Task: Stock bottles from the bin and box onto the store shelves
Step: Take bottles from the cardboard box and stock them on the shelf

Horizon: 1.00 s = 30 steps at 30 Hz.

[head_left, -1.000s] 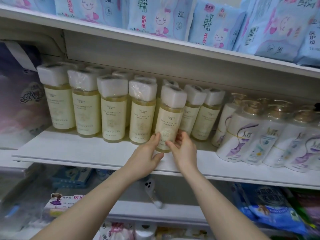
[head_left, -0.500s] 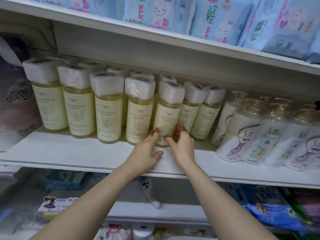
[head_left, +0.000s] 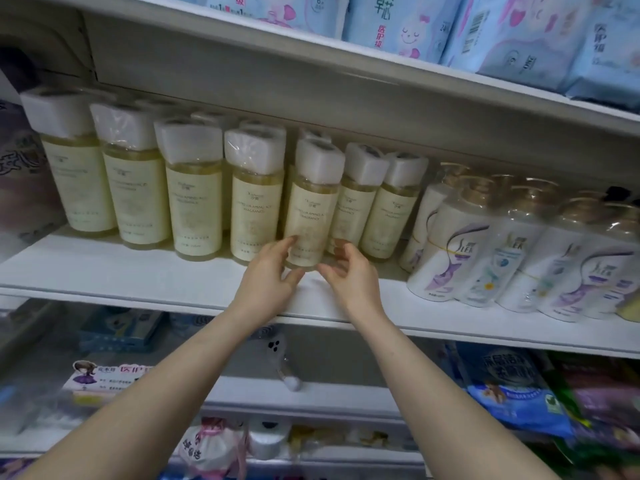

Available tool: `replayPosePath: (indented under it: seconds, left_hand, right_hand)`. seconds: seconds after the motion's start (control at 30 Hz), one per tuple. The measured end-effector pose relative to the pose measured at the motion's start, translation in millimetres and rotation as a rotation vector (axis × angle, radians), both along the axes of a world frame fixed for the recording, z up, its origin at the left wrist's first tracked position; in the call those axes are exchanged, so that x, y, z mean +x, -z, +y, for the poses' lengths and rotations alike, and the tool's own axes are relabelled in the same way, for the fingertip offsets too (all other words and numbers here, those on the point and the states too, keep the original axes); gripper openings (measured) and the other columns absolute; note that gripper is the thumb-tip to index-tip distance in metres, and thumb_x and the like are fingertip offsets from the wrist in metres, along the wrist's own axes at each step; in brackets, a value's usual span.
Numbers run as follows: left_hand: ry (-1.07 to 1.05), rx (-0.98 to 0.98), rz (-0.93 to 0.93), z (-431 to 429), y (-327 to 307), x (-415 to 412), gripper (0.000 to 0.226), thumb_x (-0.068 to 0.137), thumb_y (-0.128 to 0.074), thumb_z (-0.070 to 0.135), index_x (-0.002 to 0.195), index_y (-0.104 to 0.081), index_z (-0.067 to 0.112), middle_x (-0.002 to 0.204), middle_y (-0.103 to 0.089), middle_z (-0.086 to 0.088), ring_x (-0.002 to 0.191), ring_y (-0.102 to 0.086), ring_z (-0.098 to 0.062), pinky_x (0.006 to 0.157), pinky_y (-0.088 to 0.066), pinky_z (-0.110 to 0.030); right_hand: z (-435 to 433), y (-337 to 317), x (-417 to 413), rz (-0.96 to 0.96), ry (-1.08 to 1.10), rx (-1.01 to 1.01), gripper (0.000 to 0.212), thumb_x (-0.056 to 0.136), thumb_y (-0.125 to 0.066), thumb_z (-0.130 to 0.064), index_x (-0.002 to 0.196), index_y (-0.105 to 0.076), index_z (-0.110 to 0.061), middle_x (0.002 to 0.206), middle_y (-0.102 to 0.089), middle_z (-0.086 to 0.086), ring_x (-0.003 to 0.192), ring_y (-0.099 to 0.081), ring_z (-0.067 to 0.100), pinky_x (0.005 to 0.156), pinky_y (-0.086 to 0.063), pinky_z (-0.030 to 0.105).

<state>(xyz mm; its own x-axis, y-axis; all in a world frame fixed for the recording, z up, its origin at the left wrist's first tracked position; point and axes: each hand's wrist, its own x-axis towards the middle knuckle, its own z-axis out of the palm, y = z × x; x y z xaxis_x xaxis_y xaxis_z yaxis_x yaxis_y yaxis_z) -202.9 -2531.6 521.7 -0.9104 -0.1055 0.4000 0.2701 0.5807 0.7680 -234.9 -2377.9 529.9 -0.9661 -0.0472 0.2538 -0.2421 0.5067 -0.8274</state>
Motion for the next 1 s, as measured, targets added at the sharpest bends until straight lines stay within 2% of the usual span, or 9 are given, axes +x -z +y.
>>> replayPosePath:
  seconds: [0.1, 0.2, 0.37, 0.47, 0.57, 0.7, 0.83, 1.0]
  left_hand:
    - [-0.013, 0.082, 0.053, 25.1, -1.5, 13.8, 0.049, 0.093, -0.061, 0.013, 0.14, -0.05, 0.018, 0.136, -0.055, 0.0, 0.118, -0.056, -0.014, 0.1, -0.046, -0.026]
    - [-0.029, 0.121, 0.091, 56.9, -1.6, 28.2, 0.045, 0.093, -0.061, 0.01, 0.136, -0.054, 0.019, 0.131, -0.059, 0.002, 0.116, -0.058, -0.01, 0.101, -0.048, -0.028]
    - [-0.083, 0.105, 0.156, 117.7, 4.1, 55.4, 0.041, 0.092, -0.061, 0.008, 0.132, -0.057, 0.017, 0.127, -0.061, 0.0, 0.113, -0.059, -0.011, 0.097, -0.05, -0.028]
    - [-0.109, 0.092, 0.157, 157.6, 14.1, 73.5, 0.04, 0.093, -0.062, 0.01, 0.131, -0.057, 0.017, 0.126, -0.062, 0.001, 0.113, -0.059, -0.008, 0.096, -0.05, -0.026]
    - [-0.085, 0.067, 0.135, 195.3, 32.8, 92.9, 0.04, 0.092, -0.063, 0.011, 0.132, -0.057, 0.017, 0.124, -0.063, 0.0, 0.112, -0.06, -0.01, 0.097, -0.051, -0.03]
    - [-0.119, 0.074, 0.075, 233.3, 67.9, 117.9, 0.042, 0.091, -0.063, 0.016, 0.132, -0.057, 0.015, 0.123, -0.064, -0.002, 0.111, -0.061, -0.012, 0.097, -0.052, -0.035]
    - [-0.154, 0.13, -0.038, 266.1, 118.1, 147.7, 0.041, 0.091, -0.063, 0.007, 0.132, -0.057, 0.013, 0.121, -0.065, -0.001, 0.107, -0.061, -0.005, 0.089, -0.051, -0.017]
    - [-0.117, 0.115, -0.196, 288.3, 179.7, 173.1, 0.04, 0.092, -0.063, 0.009, 0.132, -0.058, 0.015, 0.117, -0.066, 0.0, 0.106, -0.063, -0.006, 0.088, -0.052, -0.017]
  right_hand:
    - [21.4, 2.1, 10.7, 0.039, -0.01, -0.008, 0.053, 0.089, -0.072, -0.019, 0.138, -0.053, -0.016, 0.129, -0.063, -0.001, 0.11, -0.062, 0.013, 0.101, -0.05, 0.038]
    - [48.7, 2.3, 25.3, 0.05, -0.035, -0.026, 0.05, 0.089, -0.071, -0.017, 0.137, -0.056, -0.018, 0.129, -0.064, 0.002, 0.102, -0.06, 0.006, 0.101, -0.05, 0.035]
    - [108.4, 3.6, 52.2, 0.051, -0.124, -0.096, 0.041, 0.091, -0.068, -0.012, 0.131, -0.059, -0.017, 0.125, -0.065, -0.002, 0.104, -0.06, 0.003, 0.096, -0.049, 0.023]
    - [150.0, 11.6, 68.4, 0.065, -0.165, -0.127, 0.039, 0.092, -0.067, -0.009, 0.129, -0.06, -0.016, 0.124, -0.065, -0.003, 0.105, -0.061, 0.004, 0.089, -0.048, 0.012]
    - [187.3, 30.0, 85.0, 0.077, -0.208, -0.16, 0.038, 0.091, -0.067, -0.006, 0.128, -0.061, -0.012, 0.124, -0.065, -0.001, 0.106, -0.062, 0.008, 0.084, -0.046, 0.004]
    - [224.7, 69.3, 104.8, 0.019, -0.254, -0.162, 0.038, 0.091, -0.068, -0.008, 0.128, -0.061, -0.011, 0.122, -0.066, -0.001, 0.106, -0.065, 0.01, 0.085, -0.048, 0.008]
    - [257.0, 122.3, 129.1, -0.085, -0.271, -0.16, 0.036, 0.091, -0.068, -0.01, 0.126, -0.062, -0.015, 0.119, -0.067, -0.002, 0.105, -0.065, 0.007, 0.088, -0.053, 0.017]
    - [287.6, 186.9, 154.1, -0.26, -0.274, -0.151, 0.037, 0.091, -0.067, -0.006, 0.127, -0.061, -0.014, 0.12, -0.065, -0.007, 0.109, -0.064, 0.008, 0.095, -0.053, 0.027]
